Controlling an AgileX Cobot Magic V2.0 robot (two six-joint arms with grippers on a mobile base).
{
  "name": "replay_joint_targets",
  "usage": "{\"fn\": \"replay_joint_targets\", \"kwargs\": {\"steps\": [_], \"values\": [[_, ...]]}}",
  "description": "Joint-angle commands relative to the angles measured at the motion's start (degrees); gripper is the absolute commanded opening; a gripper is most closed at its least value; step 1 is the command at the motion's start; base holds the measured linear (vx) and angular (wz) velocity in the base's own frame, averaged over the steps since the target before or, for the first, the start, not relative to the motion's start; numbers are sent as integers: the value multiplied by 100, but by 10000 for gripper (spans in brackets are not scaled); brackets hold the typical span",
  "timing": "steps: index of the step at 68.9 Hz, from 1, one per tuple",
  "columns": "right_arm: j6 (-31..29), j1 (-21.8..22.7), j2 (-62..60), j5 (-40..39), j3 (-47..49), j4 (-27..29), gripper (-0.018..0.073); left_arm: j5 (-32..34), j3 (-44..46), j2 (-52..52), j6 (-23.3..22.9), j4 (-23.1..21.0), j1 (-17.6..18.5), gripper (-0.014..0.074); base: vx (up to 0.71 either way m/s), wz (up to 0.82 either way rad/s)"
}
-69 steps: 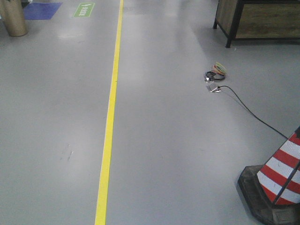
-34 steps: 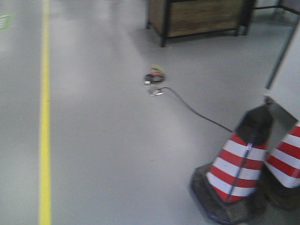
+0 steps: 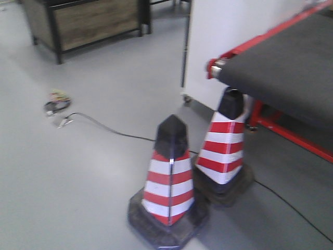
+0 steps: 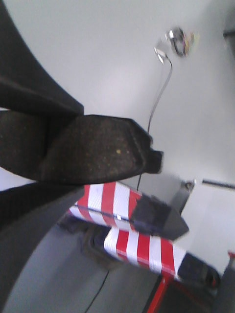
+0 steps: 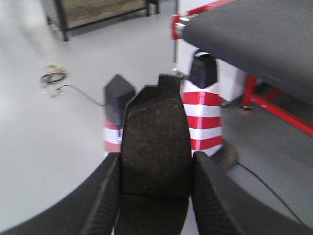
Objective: Move and align brake pads A on conveyor
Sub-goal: 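Drive the base to the black conveyor holding both brake pads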
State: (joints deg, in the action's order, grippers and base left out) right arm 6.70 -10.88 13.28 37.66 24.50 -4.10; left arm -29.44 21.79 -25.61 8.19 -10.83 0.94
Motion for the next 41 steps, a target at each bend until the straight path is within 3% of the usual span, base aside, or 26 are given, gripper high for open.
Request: {"fn": "replay_joint_targets", "kwargs": {"steps": [1,41], "values": [[-68,2,78,-547,184,-61,-11,486,169,-25,-18,-94,22,-6,18,-76],[-68,2,78,-547,184,-61,-11,486,169,-25,-18,-94,22,-6,13,-76]]}}
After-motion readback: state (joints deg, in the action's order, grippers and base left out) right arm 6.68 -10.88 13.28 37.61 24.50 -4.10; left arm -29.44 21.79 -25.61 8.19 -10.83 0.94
